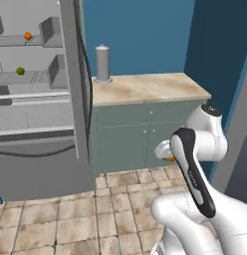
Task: Place the orange in the correct fridge rack based on whether it is a fruit or vegetable. Finally, close the fridge door.
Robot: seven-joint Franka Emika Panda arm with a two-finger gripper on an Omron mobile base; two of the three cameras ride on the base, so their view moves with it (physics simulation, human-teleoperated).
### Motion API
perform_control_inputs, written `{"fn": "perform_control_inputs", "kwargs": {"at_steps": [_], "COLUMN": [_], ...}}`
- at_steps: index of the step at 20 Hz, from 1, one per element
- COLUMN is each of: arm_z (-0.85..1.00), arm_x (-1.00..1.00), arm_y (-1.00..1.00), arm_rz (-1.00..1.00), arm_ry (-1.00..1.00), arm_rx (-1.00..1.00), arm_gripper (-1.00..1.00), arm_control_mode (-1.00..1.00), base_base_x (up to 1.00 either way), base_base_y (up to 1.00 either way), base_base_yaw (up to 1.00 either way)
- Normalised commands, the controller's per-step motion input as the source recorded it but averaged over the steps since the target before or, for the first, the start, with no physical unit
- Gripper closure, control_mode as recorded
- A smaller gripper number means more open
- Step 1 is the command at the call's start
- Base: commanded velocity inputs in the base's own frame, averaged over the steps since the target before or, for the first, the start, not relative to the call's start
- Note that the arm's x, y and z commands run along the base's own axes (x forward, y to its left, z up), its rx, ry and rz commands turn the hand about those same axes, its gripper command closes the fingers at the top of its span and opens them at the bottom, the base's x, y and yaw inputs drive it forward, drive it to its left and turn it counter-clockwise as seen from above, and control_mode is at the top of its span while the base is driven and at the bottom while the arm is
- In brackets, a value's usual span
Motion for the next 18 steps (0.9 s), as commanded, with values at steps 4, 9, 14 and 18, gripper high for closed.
{"fn": "perform_control_inputs", "kwargs": {"at_steps": [4, 9, 14, 18], "arm_z": [0.00, 0.00, 0.00, 0.00], "arm_x": [0.00, 0.00, 0.00, 0.00], "arm_y": [0.00, 0.00, 0.00, 0.00], "arm_rz": [0.00, 0.00, 0.00, 0.00], "arm_ry": [0.00, 0.00, 0.00, 0.00], "arm_rx": [0.00, 0.00, 0.00, 0.00], "arm_gripper": [1.00, 1.00, 1.00, 1.00], "arm_control_mode": [1.00, 1.00, 1.00, 1.00], "base_base_x": [-0.77, -0.25, 0.50, 0.71], "base_base_y": [1.00, 1.00, 1.00, 0.99], "base_base_yaw": [0.08, 0.03, 0.00, 0.00]}}
